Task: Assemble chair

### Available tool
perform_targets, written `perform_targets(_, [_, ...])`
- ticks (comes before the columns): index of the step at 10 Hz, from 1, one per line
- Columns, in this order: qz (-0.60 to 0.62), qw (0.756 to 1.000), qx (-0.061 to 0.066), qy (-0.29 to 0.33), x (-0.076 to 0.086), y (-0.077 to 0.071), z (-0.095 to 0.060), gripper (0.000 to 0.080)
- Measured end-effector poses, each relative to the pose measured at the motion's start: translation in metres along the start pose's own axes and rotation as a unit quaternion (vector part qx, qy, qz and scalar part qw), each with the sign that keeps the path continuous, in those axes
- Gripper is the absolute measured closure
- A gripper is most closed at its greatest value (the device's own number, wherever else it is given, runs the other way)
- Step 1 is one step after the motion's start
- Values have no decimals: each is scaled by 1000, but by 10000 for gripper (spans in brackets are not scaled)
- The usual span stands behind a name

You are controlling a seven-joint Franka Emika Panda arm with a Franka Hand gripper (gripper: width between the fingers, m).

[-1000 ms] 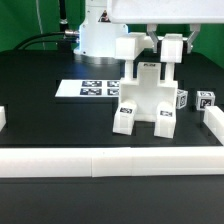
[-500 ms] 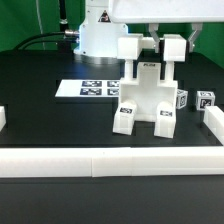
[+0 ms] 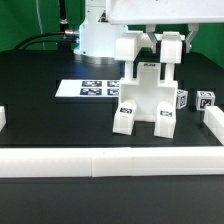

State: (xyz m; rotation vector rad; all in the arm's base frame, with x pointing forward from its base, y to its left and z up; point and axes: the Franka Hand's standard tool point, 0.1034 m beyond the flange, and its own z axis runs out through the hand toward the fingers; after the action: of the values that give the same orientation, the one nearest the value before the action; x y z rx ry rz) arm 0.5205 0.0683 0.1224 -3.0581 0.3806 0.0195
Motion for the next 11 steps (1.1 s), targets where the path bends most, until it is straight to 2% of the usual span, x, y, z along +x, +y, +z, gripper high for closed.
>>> perform_targets(11, [-14,1000,3,17,7,-4,-1,515])
